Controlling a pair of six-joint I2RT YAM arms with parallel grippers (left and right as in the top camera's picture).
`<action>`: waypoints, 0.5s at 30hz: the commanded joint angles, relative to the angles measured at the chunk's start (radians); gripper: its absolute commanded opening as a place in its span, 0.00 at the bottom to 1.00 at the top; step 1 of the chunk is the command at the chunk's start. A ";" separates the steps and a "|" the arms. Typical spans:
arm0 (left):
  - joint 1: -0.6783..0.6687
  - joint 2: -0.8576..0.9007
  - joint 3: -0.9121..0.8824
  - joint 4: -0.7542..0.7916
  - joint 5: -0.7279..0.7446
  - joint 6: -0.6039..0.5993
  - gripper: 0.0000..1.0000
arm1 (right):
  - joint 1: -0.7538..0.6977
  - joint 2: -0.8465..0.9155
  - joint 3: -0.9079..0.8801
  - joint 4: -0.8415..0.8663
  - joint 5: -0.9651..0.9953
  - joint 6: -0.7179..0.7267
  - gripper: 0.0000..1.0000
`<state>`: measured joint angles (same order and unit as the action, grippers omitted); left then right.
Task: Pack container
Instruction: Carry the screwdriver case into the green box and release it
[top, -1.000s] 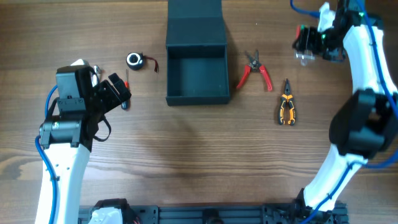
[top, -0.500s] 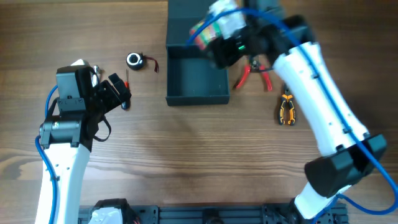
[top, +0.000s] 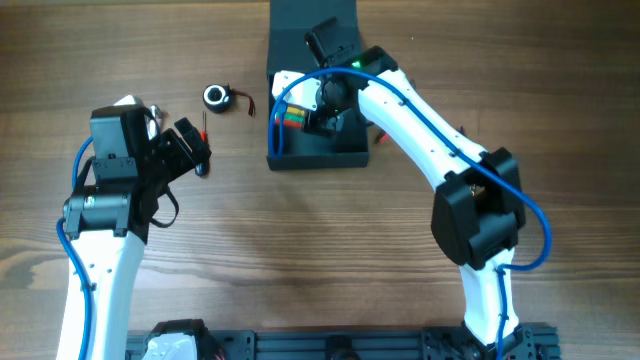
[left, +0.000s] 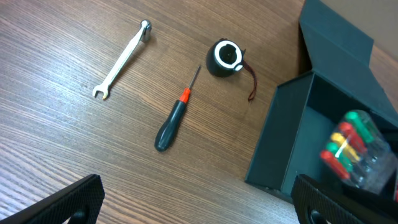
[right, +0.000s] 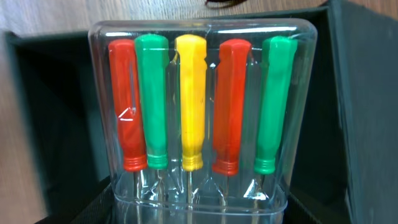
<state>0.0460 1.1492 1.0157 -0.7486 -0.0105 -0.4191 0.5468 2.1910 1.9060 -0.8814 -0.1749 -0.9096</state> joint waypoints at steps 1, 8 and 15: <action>-0.002 0.001 0.019 0.003 -0.010 0.023 1.00 | -0.002 0.016 0.012 0.051 0.020 -0.094 0.04; -0.002 0.001 0.019 0.003 -0.010 0.023 1.00 | -0.008 0.056 0.011 0.156 0.019 -0.139 0.04; -0.002 0.001 0.019 0.003 -0.010 0.023 1.00 | -0.010 0.107 0.011 0.175 0.027 -0.164 0.04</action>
<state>0.0460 1.1492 1.0157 -0.7483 -0.0105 -0.4194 0.5461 2.2570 1.9060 -0.7128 -0.1612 -1.0500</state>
